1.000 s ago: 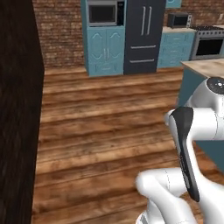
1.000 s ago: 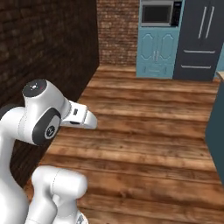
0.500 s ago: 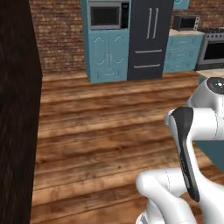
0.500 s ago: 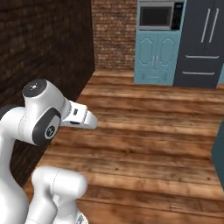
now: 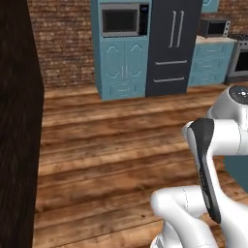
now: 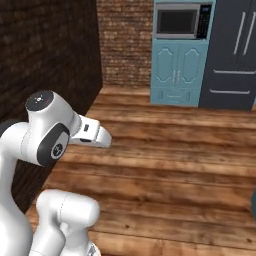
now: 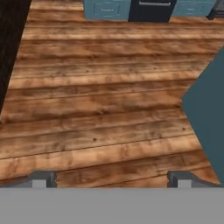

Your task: There is a tray on the dining counter. Grab the cup, mug, and pitcher and place them on the tray. The pitcher may be placed next to the tray if it cannot fit the tray.

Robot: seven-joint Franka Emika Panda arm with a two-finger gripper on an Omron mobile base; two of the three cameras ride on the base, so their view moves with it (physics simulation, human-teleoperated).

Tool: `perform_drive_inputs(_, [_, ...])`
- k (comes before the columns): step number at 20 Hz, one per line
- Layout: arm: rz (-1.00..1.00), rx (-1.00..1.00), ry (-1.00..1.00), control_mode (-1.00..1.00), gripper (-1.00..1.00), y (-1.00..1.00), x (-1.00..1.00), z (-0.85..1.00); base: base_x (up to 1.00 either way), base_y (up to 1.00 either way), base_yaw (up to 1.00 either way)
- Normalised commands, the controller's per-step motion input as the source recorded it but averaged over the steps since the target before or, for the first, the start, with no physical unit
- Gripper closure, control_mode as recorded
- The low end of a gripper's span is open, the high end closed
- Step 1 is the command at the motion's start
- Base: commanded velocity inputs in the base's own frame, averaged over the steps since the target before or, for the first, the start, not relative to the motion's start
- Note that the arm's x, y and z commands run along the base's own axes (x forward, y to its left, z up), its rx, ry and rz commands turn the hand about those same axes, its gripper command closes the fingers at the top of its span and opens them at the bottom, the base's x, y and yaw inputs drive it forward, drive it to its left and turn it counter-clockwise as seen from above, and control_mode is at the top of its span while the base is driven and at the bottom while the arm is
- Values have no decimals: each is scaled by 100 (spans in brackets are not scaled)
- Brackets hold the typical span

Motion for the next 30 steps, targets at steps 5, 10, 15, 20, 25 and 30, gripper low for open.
perform_drive_inputs(5, [0,0,0,100,-100,0,0,0,100,7,-4])
perform_drive_inputs(10, [0,0,0,100,-100,0,0,0,100,7,-4])
perform_drive_inputs(15, [0,0,0,100,-100,0,0,0,100,12,-5])
perform_drive_inputs(20, [0,0,0,100,-100,0,0,0,100,6,-25])
perform_drive_inputs(25, [0,0,0,100,-100,0,0,0,97,0,-55])
perform_drive_inputs(30, [0,0,0,100,-100,0,0,0,98,6,-57])
